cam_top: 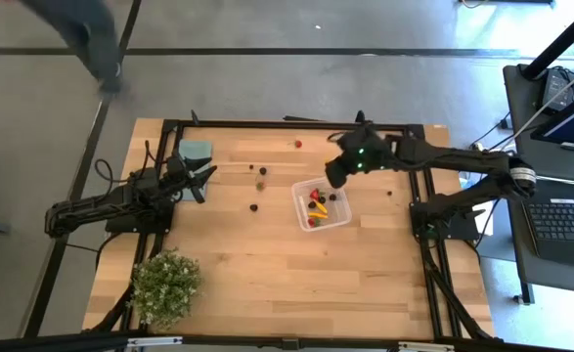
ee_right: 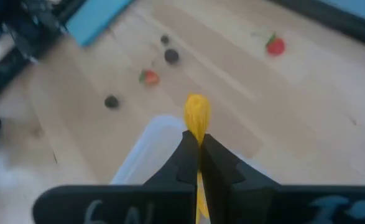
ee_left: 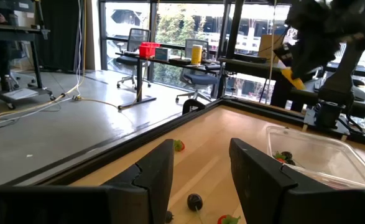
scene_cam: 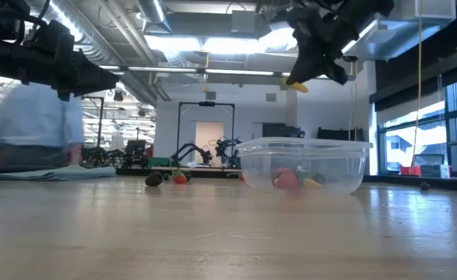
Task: Pick and placing Produce into tupperware
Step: Put the corn into the transparent bin
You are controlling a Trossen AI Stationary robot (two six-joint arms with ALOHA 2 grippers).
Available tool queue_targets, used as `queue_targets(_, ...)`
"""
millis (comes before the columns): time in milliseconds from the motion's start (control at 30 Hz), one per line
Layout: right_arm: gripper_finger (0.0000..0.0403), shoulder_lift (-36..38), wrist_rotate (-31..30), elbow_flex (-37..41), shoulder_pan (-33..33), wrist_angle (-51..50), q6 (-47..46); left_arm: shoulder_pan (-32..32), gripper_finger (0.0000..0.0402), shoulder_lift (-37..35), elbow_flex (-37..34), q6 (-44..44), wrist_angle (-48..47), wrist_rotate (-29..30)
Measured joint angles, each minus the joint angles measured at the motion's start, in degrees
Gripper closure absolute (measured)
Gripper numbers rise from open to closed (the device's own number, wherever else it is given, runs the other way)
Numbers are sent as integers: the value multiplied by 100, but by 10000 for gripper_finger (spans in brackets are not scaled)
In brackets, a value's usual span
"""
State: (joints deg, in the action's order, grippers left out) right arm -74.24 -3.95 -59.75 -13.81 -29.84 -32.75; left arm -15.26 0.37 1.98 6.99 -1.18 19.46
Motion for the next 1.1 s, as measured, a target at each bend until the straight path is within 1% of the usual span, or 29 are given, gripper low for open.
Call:
queue_targets(167,394,-588,-226,0,388,52,-4,-1,253,2,1,26,-2,0)
queue_targets(467,389,-1814,-262,0,714,89,-17,0,253,1,0,37,-2,0)
queue_targets(633,381,-2229,-262,0,872,96,-9,1,253,1,2,37,-1,-2)
queue_targets(767,367,-2349,-229,0,976,93,1,1,253,2,1,37,-1,0)
queue_targets(933,337,-2351,-221,0,985,97,-178,-1,253,2,1,37,0,0)
queue_targets(1000,314,-2320,-223,0,980,100,-193,-1,253,0,2,37,-2,0)
queue_targets(1100,267,-2244,-223,0,939,101,-272,-1,253,0,0,37,-2,0)
